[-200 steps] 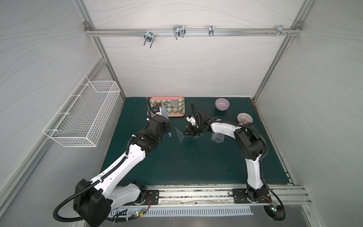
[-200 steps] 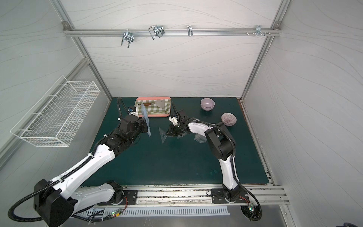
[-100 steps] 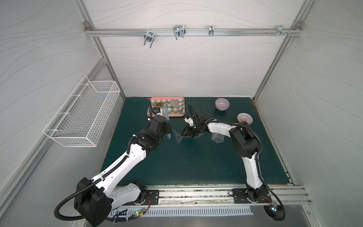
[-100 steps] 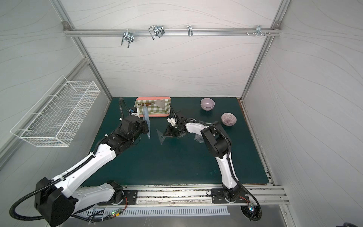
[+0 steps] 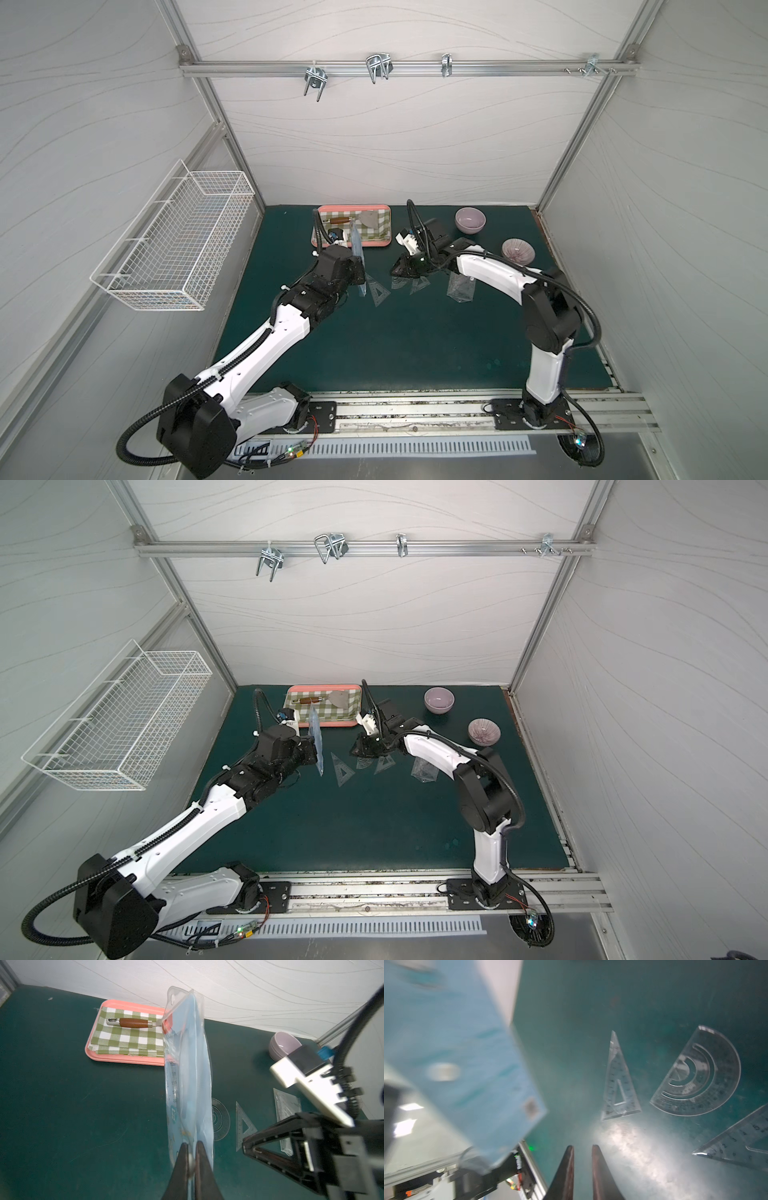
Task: Open the ruler set and take out the ruler
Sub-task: Place the ruler at the center of the board, then take out the ruler from the ruler set bag.
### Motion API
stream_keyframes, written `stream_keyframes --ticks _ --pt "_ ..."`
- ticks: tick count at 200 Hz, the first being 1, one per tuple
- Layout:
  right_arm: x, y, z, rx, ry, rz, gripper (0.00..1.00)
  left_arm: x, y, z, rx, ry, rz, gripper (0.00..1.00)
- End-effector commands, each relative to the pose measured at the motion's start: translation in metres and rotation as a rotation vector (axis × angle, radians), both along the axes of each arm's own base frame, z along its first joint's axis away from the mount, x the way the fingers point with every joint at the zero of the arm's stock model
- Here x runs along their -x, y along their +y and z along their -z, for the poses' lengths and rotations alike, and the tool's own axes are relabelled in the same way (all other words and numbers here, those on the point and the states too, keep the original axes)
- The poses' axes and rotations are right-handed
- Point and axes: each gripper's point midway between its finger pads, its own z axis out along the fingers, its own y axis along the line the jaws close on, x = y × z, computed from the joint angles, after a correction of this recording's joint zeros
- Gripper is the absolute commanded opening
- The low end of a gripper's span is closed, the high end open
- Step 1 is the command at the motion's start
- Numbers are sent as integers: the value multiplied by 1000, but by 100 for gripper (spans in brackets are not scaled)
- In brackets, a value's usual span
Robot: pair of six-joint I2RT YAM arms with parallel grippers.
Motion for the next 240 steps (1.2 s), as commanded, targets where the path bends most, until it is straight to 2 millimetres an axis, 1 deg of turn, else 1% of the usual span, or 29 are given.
stream_keyframes --ticks 1,18,43,81,122,149,184,207,240 --pt "10 7 -37 -84 -48 -33 18 -5 -14 -26 101 -87 51 0" --pt "9 11 -57 -116 -80 -39 18 -6 -19 -28 123 -91 72 0" --pt "8 21 -72 -146 -97 -55 16 -7 -25 -30 141 -91 94 0" --pt "15 34 -82 -179 -104 -87 13 -11 -30 -31 150 -86 104 0" --pt "17 41 -92 -190 -121 -100 10 -14 -35 -28 167 -78 117 0" --pt "15 47 -88 -173 -116 -100 9 -14 -38 -30 178 -82 128 0" --pt "10 53 -74 -142 -91 -100 8 -13 -39 -34 184 -92 137 0" --pt "8 53 -66 -115 -88 -89 8 -12 -37 -35 181 -96 134 0" --pt "6 48 -62 -79 -98 -75 8 -11 -38 -37 187 -102 140 0"
